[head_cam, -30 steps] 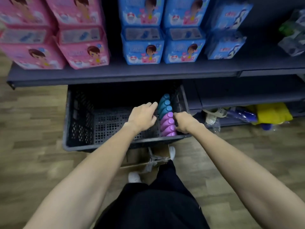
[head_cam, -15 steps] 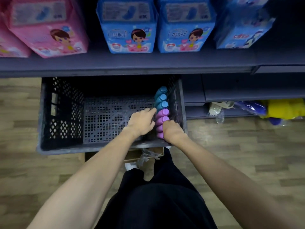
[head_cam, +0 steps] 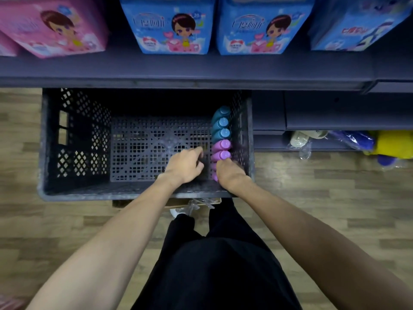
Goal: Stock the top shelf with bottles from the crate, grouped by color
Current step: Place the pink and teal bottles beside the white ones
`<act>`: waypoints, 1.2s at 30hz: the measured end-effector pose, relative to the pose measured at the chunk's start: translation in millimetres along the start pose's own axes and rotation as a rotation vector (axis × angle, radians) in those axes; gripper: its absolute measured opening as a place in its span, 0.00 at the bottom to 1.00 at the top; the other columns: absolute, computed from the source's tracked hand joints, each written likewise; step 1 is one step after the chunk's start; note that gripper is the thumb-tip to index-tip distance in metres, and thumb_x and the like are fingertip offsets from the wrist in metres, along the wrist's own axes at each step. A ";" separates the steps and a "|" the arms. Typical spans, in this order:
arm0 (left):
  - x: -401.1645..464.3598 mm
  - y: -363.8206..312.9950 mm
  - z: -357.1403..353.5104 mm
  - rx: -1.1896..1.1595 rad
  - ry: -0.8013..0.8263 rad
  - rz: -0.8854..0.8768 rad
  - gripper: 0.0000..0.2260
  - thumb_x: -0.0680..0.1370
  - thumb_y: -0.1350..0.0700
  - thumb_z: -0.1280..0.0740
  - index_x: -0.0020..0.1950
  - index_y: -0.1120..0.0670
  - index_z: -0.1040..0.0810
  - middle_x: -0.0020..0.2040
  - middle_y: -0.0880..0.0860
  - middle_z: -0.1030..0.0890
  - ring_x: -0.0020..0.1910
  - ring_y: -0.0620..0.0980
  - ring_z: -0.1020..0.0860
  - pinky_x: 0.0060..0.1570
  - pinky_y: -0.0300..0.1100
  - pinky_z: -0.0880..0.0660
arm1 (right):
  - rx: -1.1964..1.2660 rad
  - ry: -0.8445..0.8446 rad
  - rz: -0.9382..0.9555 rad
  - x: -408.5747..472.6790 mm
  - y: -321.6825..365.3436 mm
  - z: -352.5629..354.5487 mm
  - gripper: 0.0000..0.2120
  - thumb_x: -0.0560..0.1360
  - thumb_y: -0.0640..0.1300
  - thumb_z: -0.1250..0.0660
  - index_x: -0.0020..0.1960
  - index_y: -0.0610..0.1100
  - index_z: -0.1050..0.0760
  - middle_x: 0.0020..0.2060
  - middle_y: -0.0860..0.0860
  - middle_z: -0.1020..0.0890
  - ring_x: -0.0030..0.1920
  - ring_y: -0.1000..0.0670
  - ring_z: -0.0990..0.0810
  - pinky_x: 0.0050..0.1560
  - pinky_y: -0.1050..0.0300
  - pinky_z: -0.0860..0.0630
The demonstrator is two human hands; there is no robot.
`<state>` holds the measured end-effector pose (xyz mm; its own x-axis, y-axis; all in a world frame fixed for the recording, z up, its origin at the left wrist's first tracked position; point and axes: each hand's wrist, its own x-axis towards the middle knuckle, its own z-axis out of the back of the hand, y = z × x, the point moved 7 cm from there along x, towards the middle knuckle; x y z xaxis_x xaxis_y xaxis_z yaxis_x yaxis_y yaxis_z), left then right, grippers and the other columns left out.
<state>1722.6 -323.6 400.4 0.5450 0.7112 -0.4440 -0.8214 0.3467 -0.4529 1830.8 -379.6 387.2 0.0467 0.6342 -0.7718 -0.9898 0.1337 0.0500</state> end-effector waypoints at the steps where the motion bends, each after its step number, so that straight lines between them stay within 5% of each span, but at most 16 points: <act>1: -1.3 3.5 1.7 -0.008 -0.002 0.007 0.09 0.77 0.55 0.37 0.56 0.53 0.27 0.51 0.56 0.19 0.49 0.59 0.22 0.42 0.47 0.26 | 0.023 0.036 0.015 2.0 0.7 -1.8 0.14 0.80 0.38 0.40 0.64 0.40 0.25 0.62 0.42 0.22 0.62 0.40 0.23 0.61 0.45 0.24; 7: -12.6 33.3 13.5 -0.051 -0.061 0.090 0.05 0.79 0.53 0.37 0.53 0.51 0.27 0.47 0.52 0.18 0.41 0.54 0.22 0.39 0.46 0.24 | 0.273 0.119 -0.005 12.1 -1.6 -9.5 0.17 0.82 0.40 0.45 0.69 0.38 0.29 0.68 0.42 0.27 0.68 0.42 0.28 0.66 0.51 0.30; 14: -32.7 54.8 22.2 -0.063 -0.115 0.120 0.04 0.78 0.54 0.37 0.52 0.52 0.27 0.45 0.53 0.17 0.40 0.53 0.21 0.39 0.47 0.23 | 0.244 -0.062 -0.100 12.1 -6.2 1.0 0.15 0.78 0.42 0.35 0.62 0.37 0.25 0.59 0.39 0.22 0.59 0.38 0.23 0.55 0.49 0.26; 18: -39.0 56.7 26.8 -0.076 -0.134 0.117 0.04 0.79 0.54 0.38 0.52 0.52 0.26 0.46 0.53 0.18 0.39 0.53 0.22 0.39 0.47 0.23 | 0.225 -0.060 -0.123 7.1 9.2 16.8 0.21 0.71 0.48 0.26 0.59 0.39 0.23 0.56 0.46 0.20 0.56 0.41 0.19 0.53 0.51 0.21; 21: -41.7 56.7 30.2 -0.084 -0.144 0.125 0.05 0.78 0.55 0.38 0.52 0.52 0.26 0.47 0.53 0.18 0.40 0.53 0.22 0.41 0.48 0.22 | 0.193 -0.046 -0.089 5.4 23.9 26.3 0.28 0.69 0.56 0.23 0.55 0.35 0.26 0.52 0.42 0.22 0.52 0.41 0.19 0.43 0.53 0.25; 28: -49.3 74.9 36.8 -0.073 -0.170 0.154 0.06 0.79 0.53 0.38 0.55 0.52 0.27 0.49 0.54 0.17 0.41 0.54 0.21 0.39 0.47 0.23 | -0.005 -0.198 0.035 8.3 55.4 27.8 0.11 0.78 0.42 0.32 0.58 0.38 0.25 0.57 0.40 0.21 0.56 0.39 0.20 0.52 0.48 0.24; 36: -50.2 79.7 41.4 -0.072 -0.242 0.170 0.09 0.79 0.54 0.38 0.57 0.53 0.28 0.49 0.55 0.17 0.43 0.57 0.21 0.41 0.49 0.22 | -0.179 -0.225 0.204 20.0 70.6 20.6 0.11 0.78 0.41 0.32 0.59 0.40 0.24 0.55 0.41 0.20 0.56 0.39 0.19 0.49 0.49 0.24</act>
<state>1622.9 -306.4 418.6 0.3377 0.8833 -0.3251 -0.8787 0.1720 -0.4453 1764.6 -341.7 388.3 -0.1455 0.7889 -0.5970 -0.9888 -0.1358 0.0615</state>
